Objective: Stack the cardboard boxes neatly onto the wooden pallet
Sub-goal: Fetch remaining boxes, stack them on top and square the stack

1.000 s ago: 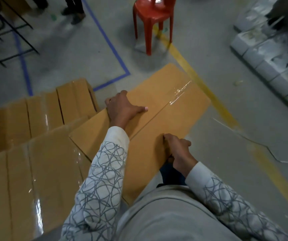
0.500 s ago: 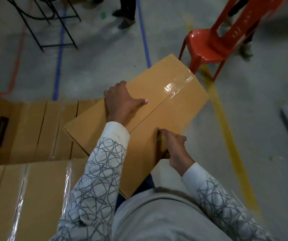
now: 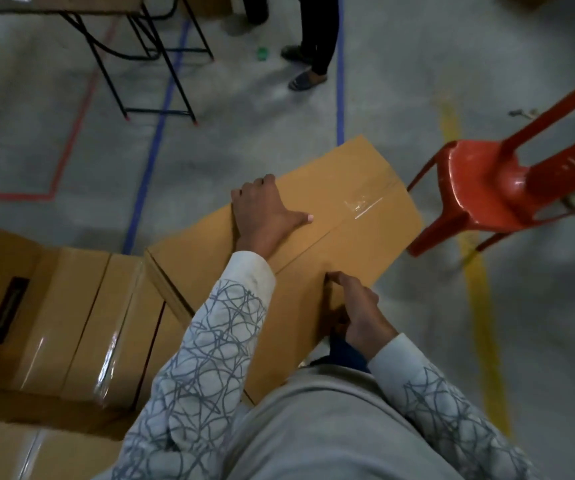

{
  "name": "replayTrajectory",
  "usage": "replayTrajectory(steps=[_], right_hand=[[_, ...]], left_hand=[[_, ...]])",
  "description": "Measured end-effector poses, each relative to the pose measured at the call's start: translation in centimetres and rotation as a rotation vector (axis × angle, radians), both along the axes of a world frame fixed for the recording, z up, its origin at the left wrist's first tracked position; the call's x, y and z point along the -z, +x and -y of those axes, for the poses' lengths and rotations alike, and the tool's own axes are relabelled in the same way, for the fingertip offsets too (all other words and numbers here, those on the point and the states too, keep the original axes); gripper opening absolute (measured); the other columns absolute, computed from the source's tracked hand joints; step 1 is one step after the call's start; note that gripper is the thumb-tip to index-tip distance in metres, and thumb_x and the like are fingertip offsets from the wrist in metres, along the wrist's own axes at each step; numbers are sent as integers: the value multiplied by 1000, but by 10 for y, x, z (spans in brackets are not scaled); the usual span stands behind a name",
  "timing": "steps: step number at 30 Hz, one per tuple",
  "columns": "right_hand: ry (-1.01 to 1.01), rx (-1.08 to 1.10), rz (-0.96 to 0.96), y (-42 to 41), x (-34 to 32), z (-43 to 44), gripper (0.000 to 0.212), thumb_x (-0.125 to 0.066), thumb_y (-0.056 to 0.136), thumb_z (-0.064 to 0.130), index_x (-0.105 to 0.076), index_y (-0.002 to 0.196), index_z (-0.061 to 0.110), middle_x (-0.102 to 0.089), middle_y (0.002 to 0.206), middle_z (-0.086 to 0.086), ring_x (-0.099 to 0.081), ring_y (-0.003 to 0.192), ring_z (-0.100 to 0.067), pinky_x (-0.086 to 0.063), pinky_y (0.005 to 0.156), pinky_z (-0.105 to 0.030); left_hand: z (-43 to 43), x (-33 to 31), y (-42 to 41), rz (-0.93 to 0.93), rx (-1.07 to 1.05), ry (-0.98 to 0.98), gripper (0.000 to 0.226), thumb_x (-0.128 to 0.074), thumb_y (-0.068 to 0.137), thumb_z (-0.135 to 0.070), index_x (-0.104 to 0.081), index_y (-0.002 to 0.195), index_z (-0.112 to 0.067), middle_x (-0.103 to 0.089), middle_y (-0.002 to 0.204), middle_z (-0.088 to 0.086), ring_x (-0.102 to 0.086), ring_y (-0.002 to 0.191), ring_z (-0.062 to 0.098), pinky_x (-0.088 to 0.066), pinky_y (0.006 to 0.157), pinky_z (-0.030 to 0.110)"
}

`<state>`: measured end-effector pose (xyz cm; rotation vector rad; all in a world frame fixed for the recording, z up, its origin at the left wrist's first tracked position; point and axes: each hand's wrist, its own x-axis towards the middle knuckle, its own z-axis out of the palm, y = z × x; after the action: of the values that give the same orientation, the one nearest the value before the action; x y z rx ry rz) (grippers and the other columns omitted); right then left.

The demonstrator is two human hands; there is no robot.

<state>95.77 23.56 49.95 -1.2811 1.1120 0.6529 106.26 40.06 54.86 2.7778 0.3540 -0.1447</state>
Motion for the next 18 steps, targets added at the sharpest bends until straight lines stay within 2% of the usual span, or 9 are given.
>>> replayTrajectory(steps=[2,4,6,8,10,12,13,15,18], right_hand=[[18,-27,3,55,11,-4,119,-83,45,59,-40,149,21,-56,134,-11,-58,114,-40,-56,92,-56],[43,-52,11,114,10,-8,118,-85,47,59,-40,149,22,-57,133,-11,-58,114,-39,-54,95,-56],[57,-114,18,174,10,-13,112,-87,55,57,-39,150,21,-59,129,-14,-57,113,-40,-55,89,-52],[59,-196,23,232,5,-25,111,-86,68,53,-29,156,18,-56,135,-17,-56,116,-41,-55,80,-49],[55,-270,48,282,-4,-50,116,-87,69,50,-22,158,16,-54,140,-19,-57,116,-42,-58,78,-52],[58,-392,80,322,-11,-82,116,-88,60,50,-30,154,12,-57,133,-20,-62,108,-41,-62,67,-52],[49,-479,75,338,-15,-96,115,-87,59,51,-31,151,11,-57,130,-20,-63,106,-41,-63,67,-53],[60,-631,68,365,-20,-126,105,-86,67,52,-32,148,14,-58,127,-18,-63,105,-40,-63,72,-55],[143,-792,45,407,-18,-175,89,-83,76,49,-42,146,14,-62,123,-17,-64,103,-40,-62,55,-49]], left_hand=[[-10,7,47,0,-46,-3,96,-80,61,-77,-57,132,-17,-65,131,9,-58,122,31,-37,107,42],[-20,10,96,-5,-109,-1,96,-79,62,-77,-55,134,-18,-64,133,9,-56,124,32,-38,108,42],[-34,6,142,-10,-189,-14,97,-79,64,-77,-53,138,-19,-61,138,9,-54,128,32,-38,109,41],[-53,0,178,5,-280,-43,97,-78,64,-78,-54,137,-19,-61,139,9,-54,128,32,-36,108,41],[-79,-8,205,36,-382,-32,97,-75,64,-80,-54,137,-20,-61,138,9,-54,129,30,-34,109,41],[-109,-18,223,69,-494,20,99,-74,66,-80,-51,141,-19,-59,141,9,-52,131,29,-32,111,41],[-124,-24,227,78,-548,50,100,-73,67,-80,-50,142,-18,-58,142,8,-52,132,29,-31,111,42],[-152,-32,231,103,-666,89,99,-72,68,-80,-50,143,-18,-58,142,8,-51,132,29,-31,112,43],[-196,-26,233,129,-848,85,101,-73,68,-80,-50,143,-17,-58,144,8,-51,133,31,-33,111,43]])
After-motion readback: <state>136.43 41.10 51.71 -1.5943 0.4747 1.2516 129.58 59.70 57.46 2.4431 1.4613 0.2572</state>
